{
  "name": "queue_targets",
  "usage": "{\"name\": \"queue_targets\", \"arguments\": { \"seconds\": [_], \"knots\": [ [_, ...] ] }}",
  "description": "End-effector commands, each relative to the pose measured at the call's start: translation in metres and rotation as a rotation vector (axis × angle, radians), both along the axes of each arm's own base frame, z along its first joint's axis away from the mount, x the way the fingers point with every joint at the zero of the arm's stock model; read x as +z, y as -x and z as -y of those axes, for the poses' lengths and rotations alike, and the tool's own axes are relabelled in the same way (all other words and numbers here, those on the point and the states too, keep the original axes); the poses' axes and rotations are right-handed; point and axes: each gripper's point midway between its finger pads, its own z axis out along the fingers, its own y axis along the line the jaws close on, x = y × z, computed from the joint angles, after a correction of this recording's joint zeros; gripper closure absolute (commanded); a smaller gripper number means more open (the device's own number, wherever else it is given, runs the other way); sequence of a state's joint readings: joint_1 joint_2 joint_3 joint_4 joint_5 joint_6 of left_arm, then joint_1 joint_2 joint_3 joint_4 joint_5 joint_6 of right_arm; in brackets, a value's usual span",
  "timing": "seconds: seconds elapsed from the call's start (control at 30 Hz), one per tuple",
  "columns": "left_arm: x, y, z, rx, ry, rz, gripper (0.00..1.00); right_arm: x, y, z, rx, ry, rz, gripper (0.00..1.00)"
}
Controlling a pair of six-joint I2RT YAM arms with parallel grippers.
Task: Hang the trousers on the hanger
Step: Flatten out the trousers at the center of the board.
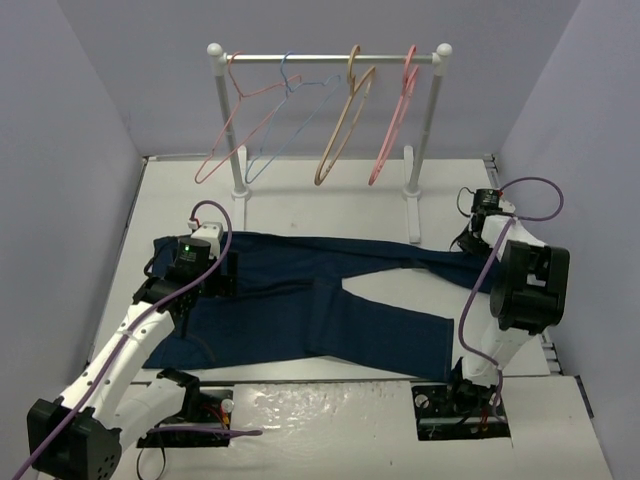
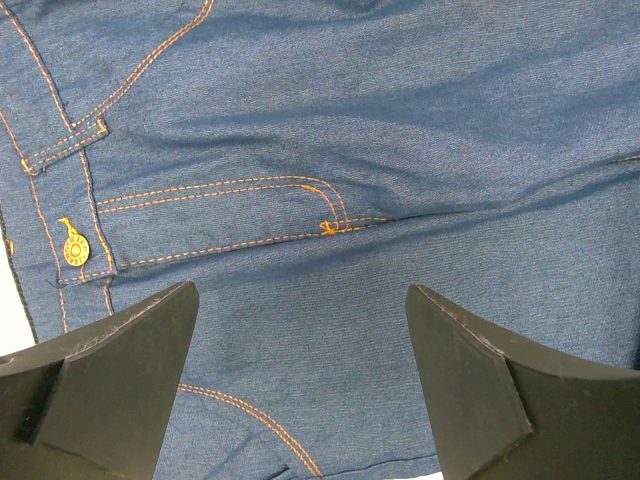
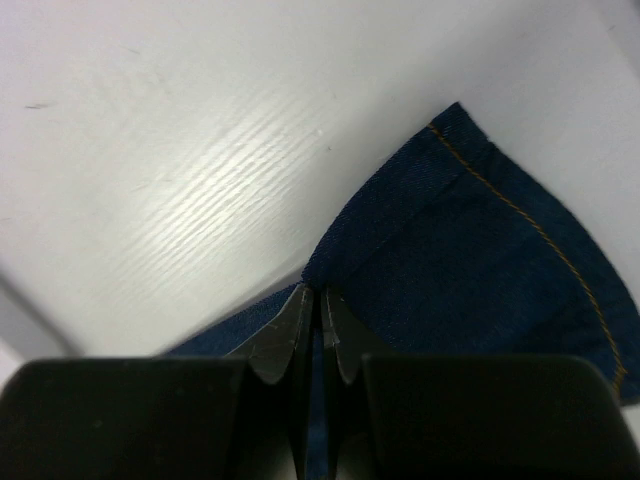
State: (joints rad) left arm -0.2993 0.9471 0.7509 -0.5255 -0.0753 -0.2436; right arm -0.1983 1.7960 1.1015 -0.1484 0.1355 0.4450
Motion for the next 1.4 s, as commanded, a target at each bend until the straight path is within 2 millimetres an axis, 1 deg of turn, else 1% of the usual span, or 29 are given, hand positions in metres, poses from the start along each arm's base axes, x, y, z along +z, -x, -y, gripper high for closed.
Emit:
{"name": "queue_targets", "arguments": {
  "seconds": [0.0, 0.03, 0.2, 0.3, 0.33, 0.4, 0.43, 0.47, 0.53, 0.63, 0.67, 0.7, 0.73, 0.77, 0.8, 0.87, 0.93, 1.0, 1.07, 1.1, 1.13, 1.2, 1.23, 1.27, 1.33, 1.37],
  "knots": [
    [0.025, -0.014, 0.004, -0.004, 0.017, 0.083, 0.18, 0.121, -0.029, 0.005, -0.006, 0.043, 0.31, 1.0],
    [0.025, -0.014, 0.004, -0.003, 0.016, 0.084, 0.18, 0.138, -0.032, 0.005, -0.01, 0.043, 0.354, 1.0],
    [0.026, -0.014, 0.001, 0.008, 0.007, 0.087, 0.18, 0.187, -0.04, 0.003, -0.026, 0.034, 0.481, 1.0],
    [0.027, -0.014, -0.001, 0.017, 0.003, 0.092, 0.18, 0.196, -0.051, 0.004, -0.022, 0.028, 0.503, 1.0],
    [0.027, -0.015, 0.0, 0.013, 0.006, 0.091, 0.18, 0.192, -0.059, 0.005, -0.02, 0.024, 0.493, 1.0],
    [0.026, -0.015, 0.002, 0.009, 0.011, 0.089, 0.18, 0.194, -0.075, 0.008, -0.012, 0.025, 0.497, 1.0],
    [0.026, -0.015, 0.002, 0.008, 0.012, 0.089, 0.18, 0.188, -0.083, 0.01, -0.01, 0.025, 0.482, 1.0],
    [0.026, -0.015, 0.002, 0.008, 0.013, 0.091, 0.18, 0.176, -0.09, 0.012, -0.011, 0.023, 0.457, 1.0],
    [0.025, -0.014, 0.002, 0.009, 0.012, 0.087, 0.18, 0.171, -0.103, 0.017, -0.008, 0.039, 0.446, 0.99],
    [0.024, -0.014, 0.001, 0.015, 0.013, 0.088, 0.18, 0.151, -0.119, 0.024, 0.006, 0.062, 0.399, 0.83],
    [0.024, -0.014, 0.001, 0.021, 0.017, 0.086, 0.18, 0.144, -0.123, 0.026, 0.009, 0.067, 0.379, 0.78],
    [0.023, -0.013, 0.0, 0.029, 0.016, 0.082, 0.18, 0.142, -0.123, 0.026, 0.013, 0.067, 0.36, 0.72],
    [0.023, -0.012, 0.0, 0.036, 0.018, 0.08, 0.18, 0.146, -0.123, 0.025, 0.017, 0.067, 0.36, 0.68],
    [0.024, -0.011, -0.001, 0.057, 0.025, 0.076, 0.18, 0.157, -0.123, 0.018, 0.032, 0.068, 0.37, 0.63],
    [0.026, -0.008, -0.004, 0.088, 0.033, 0.073, 0.18, 0.168, -0.117, 0.003, 0.059, 0.071, 0.372, 0.53],
    [0.029, -0.005, -0.005, 0.124, 0.059, 0.079, 0.18, 0.183, -0.101, -0.02, 0.092, 0.088, 0.38, 0.43],
    [0.031, -0.003, -0.004, 0.157, 0.093, 0.085, 0.18, 0.176, -0.07, -0.04, 0.101, 0.053, 0.362, 0.39],
    [0.03, -0.002, -0.002, 0.168, 0.118, 0.076, 0.18, 0.162, -0.042, -0.069, 0.135, 0.01, 0.338, 0.37],
    [0.026, -0.001, 0.002, 0.174, 0.136, 0.054, 0.18, 0.139, -0.009, -0.087, 0.139, -0.036, 0.3, 0.34],
    [0.023, -0.001, 0.005, 0.167, 0.15, 0.039, 0.18, 0.141, 0.005, -0.104, 0.169, -0.059, 0.314, 0.34],
    [0.02, 0.0, 0.007, 0.166, 0.155, 0.028, 0.18, 0.122, 0.023, -0.122, 0.191, -0.09, 0.276, 0.34],
    [0.015, 0.0, 0.01, 0.161, 0.166, 0.01, 0.18, 0.109, 0.052, -0.145, 0.199, -0.135, 0.27, 0.34],
    [0.012, 0.0, 0.01, 0.161, 0.167, 0.001, 0.18, 0.096, 0.069, -0.156, 0.216, -0.141, 0.25, 0.33],
    [0.011, 0.0, 0.01, 0.163, 0.164, -0.001, 0.17, 0.086, 0.082, -0.164, 0.207, -0.155, 0.238, 0.33],
    [0.01, -0.001, 0.01, 0.162, 0.159, -0.002, 0.17, 0.061, 0.105, -0.168, 0.176, -0.173, 0.197, 0.33],
    [0.01, -0.001, 0.009, 0.16, 0.157, -0.002, 0.18, 0.057, 0.111, -0.168, 0.162, -0.18, 0.193, 0.33]
  ]
}}
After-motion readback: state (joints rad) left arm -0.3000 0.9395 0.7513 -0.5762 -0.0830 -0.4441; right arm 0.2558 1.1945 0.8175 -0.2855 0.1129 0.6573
